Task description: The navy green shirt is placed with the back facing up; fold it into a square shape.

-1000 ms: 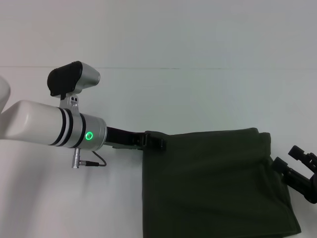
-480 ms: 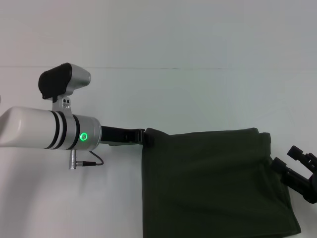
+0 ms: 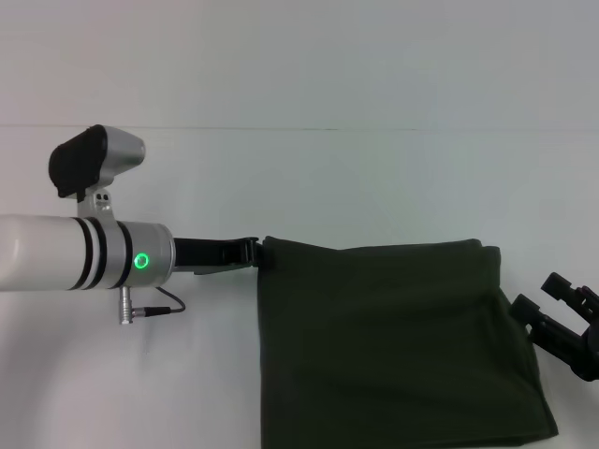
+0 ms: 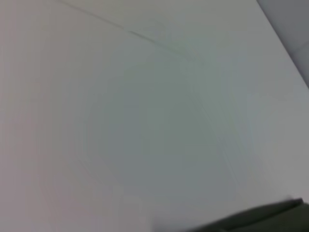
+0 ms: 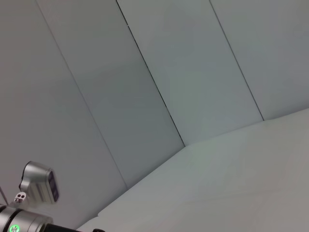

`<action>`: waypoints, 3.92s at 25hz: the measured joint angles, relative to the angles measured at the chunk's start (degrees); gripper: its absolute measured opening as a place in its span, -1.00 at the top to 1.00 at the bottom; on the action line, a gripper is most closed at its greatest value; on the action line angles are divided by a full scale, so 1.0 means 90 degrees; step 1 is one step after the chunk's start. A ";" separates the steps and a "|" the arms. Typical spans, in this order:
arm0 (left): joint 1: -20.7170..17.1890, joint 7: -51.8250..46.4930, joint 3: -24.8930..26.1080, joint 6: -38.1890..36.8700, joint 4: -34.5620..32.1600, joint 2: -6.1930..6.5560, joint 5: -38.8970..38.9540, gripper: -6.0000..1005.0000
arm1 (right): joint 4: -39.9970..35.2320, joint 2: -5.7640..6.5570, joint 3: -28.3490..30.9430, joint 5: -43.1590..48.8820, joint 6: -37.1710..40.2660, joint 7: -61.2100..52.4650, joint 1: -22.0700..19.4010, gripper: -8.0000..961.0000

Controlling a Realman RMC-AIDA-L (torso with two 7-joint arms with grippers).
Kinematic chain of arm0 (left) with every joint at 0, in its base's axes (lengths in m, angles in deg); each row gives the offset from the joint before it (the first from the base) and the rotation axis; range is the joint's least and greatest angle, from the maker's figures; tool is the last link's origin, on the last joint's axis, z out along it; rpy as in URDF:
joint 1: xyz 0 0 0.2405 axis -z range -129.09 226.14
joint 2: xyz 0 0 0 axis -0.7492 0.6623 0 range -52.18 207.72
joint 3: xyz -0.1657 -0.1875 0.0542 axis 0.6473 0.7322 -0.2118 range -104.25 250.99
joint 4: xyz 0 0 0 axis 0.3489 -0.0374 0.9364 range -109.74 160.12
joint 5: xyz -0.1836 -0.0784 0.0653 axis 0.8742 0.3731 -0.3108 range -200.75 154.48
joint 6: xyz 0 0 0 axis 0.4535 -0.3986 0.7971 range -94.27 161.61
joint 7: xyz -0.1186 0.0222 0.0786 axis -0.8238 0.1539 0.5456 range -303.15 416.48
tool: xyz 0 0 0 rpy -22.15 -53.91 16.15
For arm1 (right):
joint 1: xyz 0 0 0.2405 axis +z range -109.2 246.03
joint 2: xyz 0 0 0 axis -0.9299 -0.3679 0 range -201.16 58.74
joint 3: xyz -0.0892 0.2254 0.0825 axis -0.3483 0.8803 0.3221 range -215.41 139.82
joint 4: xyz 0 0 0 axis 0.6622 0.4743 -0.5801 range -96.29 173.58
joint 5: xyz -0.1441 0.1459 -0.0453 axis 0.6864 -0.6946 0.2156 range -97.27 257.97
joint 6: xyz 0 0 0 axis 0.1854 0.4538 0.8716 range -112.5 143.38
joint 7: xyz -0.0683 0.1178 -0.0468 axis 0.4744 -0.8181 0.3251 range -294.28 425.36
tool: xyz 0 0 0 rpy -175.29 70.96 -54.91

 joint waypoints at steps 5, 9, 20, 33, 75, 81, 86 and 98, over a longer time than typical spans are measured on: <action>-0.0131 0.0078 0.0592 0.0041 -0.0013 0.0034 0.0057 0.94 | 0.0023 -0.0011 0.0016 -0.0007 0.0000 0.0000 -0.0001 -0.90; -0.0191 0.0250 0.1023 0.0098 -0.0008 0.0116 0.0100 0.93 | 0.0045 -0.0010 0.0031 -0.0019 -0.0006 0.0000 0.0011 -0.90; -0.0093 0.0517 0.1143 0.0478 -0.0074 0.0246 0.0114 0.90 | 0.0076 -0.0029 -0.0008 0.0001 -0.0036 0.0000 0.0112 -0.91; -0.0626 0.2211 0.1208 0.0410 -0.0259 0.0038 0.1935 0.71 | 0.0060 -0.0030 -0.0047 0.0010 -0.0084 0.0098 0.0263 -0.91; -0.2849 0.7782 0.2576 -0.4435 -0.0797 -0.0154 0.0715 -0.88 | 0.0733 -0.0033 -0.0929 -0.0005 -0.1006 0.2814 0.0178 -0.91; -0.2836 0.7804 0.2574 -0.4423 -0.0751 -0.0153 0.0715 -0.88 | 0.0733 -0.0039 -0.0930 -0.0009 -0.0982 0.2794 0.0214 -0.91; -0.2779 0.7800 0.2552 -0.4422 -0.0727 -0.0153 0.0747 -0.88 | 0.0733 -0.0039 -0.0927 -0.0009 -0.0967 0.2776 0.0213 -0.91; -0.2761 0.7778 0.2567 -0.4470 -0.0718 -0.0143 0.0740 -0.88 | 0.0738 -0.0040 -0.0890 -0.0029 -0.0951 0.2774 0.0186 -0.91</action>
